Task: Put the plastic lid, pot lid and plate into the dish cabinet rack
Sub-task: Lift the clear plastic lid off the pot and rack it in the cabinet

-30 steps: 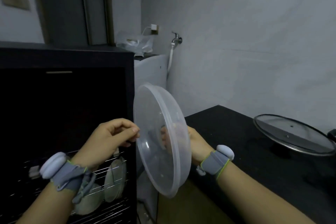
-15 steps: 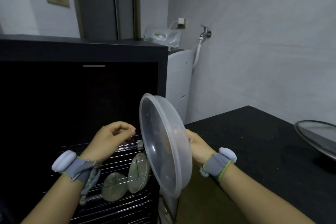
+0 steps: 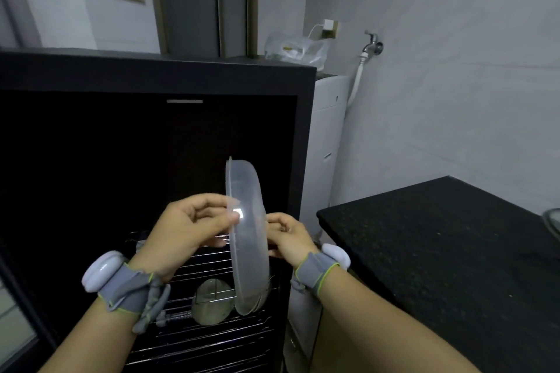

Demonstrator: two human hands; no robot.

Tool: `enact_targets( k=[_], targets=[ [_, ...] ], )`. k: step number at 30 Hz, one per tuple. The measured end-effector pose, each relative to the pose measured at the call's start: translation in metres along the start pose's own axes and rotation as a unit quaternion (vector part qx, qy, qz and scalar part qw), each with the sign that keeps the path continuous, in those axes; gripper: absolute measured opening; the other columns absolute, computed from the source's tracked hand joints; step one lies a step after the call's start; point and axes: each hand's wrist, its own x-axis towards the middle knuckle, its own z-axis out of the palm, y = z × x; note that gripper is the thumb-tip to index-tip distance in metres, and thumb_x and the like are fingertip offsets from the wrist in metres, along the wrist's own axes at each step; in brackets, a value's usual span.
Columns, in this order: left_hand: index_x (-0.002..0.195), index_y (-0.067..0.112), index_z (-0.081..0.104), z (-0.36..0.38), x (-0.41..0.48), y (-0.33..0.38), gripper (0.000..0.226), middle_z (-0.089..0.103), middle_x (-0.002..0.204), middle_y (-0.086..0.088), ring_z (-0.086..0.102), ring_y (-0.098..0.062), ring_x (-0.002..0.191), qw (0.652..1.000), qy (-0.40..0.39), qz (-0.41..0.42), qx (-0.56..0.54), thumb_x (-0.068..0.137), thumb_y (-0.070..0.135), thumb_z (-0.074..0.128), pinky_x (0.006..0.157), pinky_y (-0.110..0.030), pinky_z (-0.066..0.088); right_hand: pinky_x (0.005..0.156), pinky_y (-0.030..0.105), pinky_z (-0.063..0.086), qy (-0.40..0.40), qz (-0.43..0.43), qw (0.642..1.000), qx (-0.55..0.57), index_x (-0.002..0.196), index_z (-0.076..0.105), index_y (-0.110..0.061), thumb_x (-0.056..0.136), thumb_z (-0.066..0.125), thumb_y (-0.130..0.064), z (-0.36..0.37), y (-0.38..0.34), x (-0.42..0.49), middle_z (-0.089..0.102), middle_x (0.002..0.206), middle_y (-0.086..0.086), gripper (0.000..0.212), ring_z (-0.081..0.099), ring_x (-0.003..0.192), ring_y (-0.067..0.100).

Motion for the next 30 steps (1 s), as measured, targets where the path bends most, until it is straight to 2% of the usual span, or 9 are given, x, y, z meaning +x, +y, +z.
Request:
enact_targets(
  k=[5,9,11,14,16,19,22,27,30],
  targets=[
    [0.093,0.016,0.069,-0.021,0.002,-0.008,0.026,0.07,0.067,-0.003,0.07,-0.011,0.065,0.999,0.012,-0.052,0.003,0.071,0.003,0.067,0.053,-0.022,0.055,0.05,0.02,0.046,0.049,0.01,0.999,-0.001,0.079,0.064,-0.024,0.084,0.061,-0.02,0.022,0.003,0.014,0.053,0.042,-0.015,0.007,0.049,0.055,0.007],
    [0.101,0.011,0.063,-0.023,0.01,-0.021,0.027,0.067,0.073,-0.007,0.068,-0.009,0.06,0.997,0.057,-0.06,-0.01,0.078,-0.004,0.061,0.052,-0.02,0.055,0.052,0.018,0.047,0.053,0.033,0.997,-0.032,0.106,0.066,-0.011,0.086,0.059,-0.022,0.026,0.002,0.024,0.06,0.073,-0.002,0.023,0.053,0.062,0.008],
    [0.098,0.013,0.064,-0.022,0.016,-0.025,0.026,0.064,0.076,-0.008,0.067,-0.007,0.058,0.996,0.062,-0.064,-0.006,0.079,-0.005,0.06,0.052,-0.021,0.056,0.062,0.02,0.05,0.037,0.039,0.997,-0.059,0.112,0.064,-0.01,0.087,0.056,-0.019,0.023,0.001,0.026,0.061,0.082,-0.002,0.028,0.056,0.073,0.01],
    [0.094,0.018,0.065,-0.019,0.028,-0.033,0.026,0.063,0.074,-0.006,0.066,-0.005,0.056,0.996,0.057,-0.063,0.034,0.08,-0.003,0.06,0.057,-0.022,0.058,0.091,0.032,0.05,0.024,0.041,0.992,-0.114,0.12,0.061,-0.012,0.087,0.056,-0.021,0.017,-0.002,0.024,0.061,0.098,-0.003,0.034,0.056,0.094,0.011],
    [0.093,0.022,0.066,-0.018,0.038,-0.041,0.027,0.064,0.072,-0.002,0.065,-0.005,0.056,0.995,0.051,-0.064,0.063,0.081,-0.001,0.061,0.061,-0.023,0.059,0.096,0.033,0.049,0.016,0.04,0.992,-0.121,0.12,0.061,-0.011,0.087,0.056,-0.02,0.011,-0.002,0.02,0.061,0.1,-0.002,0.034,0.056,0.097,0.012],
    [0.083,0.028,0.066,-0.015,0.055,-0.054,0.03,0.064,0.058,0.005,0.062,-0.004,0.053,0.994,0.052,-0.074,0.057,0.082,-0.001,0.059,0.058,-0.022,0.058,0.073,0.022,0.05,0.001,0.038,0.991,-0.126,0.108,0.066,-0.009,0.088,0.054,-0.013,-0.004,0.001,0.011,0.062,0.091,0.002,0.024,0.056,0.086,0.012],
    [0.093,0.018,0.066,-0.009,0.069,-0.066,0.024,0.061,0.065,0.001,0.06,-0.002,0.049,0.994,0.061,-0.079,0.048,0.082,-0.002,0.059,0.051,-0.018,0.054,0.054,0.013,0.045,-0.02,0.059,0.991,-0.117,0.092,0.065,-0.017,0.091,0.05,-0.012,-0.024,0.001,0.002,0.064,0.081,0.002,0.017,0.058,0.068,0.007],
    [0.097,0.018,0.064,0.005,0.09,-0.087,0.026,0.061,0.057,0.007,0.057,0.0,0.046,0.994,0.053,-0.08,0.054,0.083,-0.002,0.057,0.05,-0.015,0.053,0.045,0.014,0.044,-0.012,0.069,0.995,-0.076,0.084,0.065,-0.014,0.094,0.046,-0.015,-0.052,-0.012,-0.003,0.065,0.066,0.0,0.021,0.054,0.041,0.001],
    [0.095,0.018,0.064,0.013,0.1,-0.102,0.025,0.057,0.068,-0.007,0.056,-0.009,0.055,0.993,0.049,-0.076,0.073,0.083,-0.002,0.056,0.05,-0.016,0.053,0.04,0.015,0.042,0.043,0.051,0.997,-0.026,0.077,0.066,-0.014,0.093,0.047,-0.013,-0.062,-0.013,0.001,0.064,0.053,-0.003,0.025,0.05,0.036,0.004]
  ],
)
